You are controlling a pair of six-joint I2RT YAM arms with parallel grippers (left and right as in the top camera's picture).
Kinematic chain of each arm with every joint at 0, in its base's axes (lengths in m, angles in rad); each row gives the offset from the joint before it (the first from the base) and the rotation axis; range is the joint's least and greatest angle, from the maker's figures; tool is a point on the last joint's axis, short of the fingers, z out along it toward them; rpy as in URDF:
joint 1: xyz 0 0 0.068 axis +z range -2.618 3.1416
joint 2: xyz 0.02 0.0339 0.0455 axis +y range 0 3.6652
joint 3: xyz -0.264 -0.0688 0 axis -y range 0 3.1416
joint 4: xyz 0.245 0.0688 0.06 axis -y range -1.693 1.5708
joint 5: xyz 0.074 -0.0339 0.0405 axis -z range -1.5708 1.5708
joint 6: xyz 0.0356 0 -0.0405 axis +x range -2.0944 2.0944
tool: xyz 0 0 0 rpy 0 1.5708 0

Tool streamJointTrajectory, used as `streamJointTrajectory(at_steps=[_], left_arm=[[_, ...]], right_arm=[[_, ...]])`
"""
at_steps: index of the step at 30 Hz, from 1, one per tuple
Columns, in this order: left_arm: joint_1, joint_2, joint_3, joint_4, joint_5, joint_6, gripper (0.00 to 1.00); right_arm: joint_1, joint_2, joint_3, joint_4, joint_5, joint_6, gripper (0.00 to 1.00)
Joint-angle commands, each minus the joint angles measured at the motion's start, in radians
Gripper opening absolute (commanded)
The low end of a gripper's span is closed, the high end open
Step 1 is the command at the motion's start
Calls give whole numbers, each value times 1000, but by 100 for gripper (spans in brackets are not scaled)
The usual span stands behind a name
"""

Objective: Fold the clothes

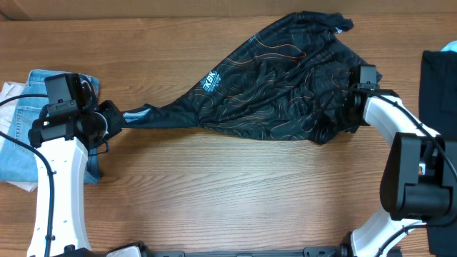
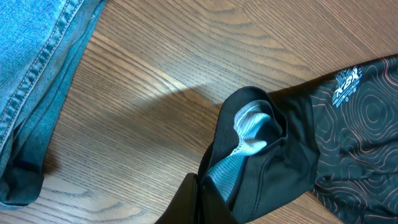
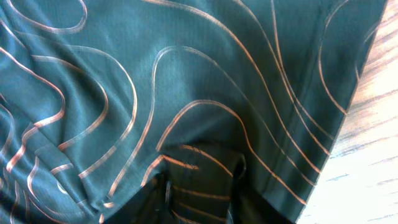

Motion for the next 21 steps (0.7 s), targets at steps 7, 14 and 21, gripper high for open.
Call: streamJointTrajectory(at_steps=[7,14,21], left_arm=[[8,-21,21,-2,-14,24,4],[10,-22,29,119,-13,72,4],[43,-22,260,183,2,49,4]], right_arm=[[-14,12,11,18,50,1,4],[-40,-21,136,-106,53,-134,4],[-90,-124,570,-457,76,-315,4]])
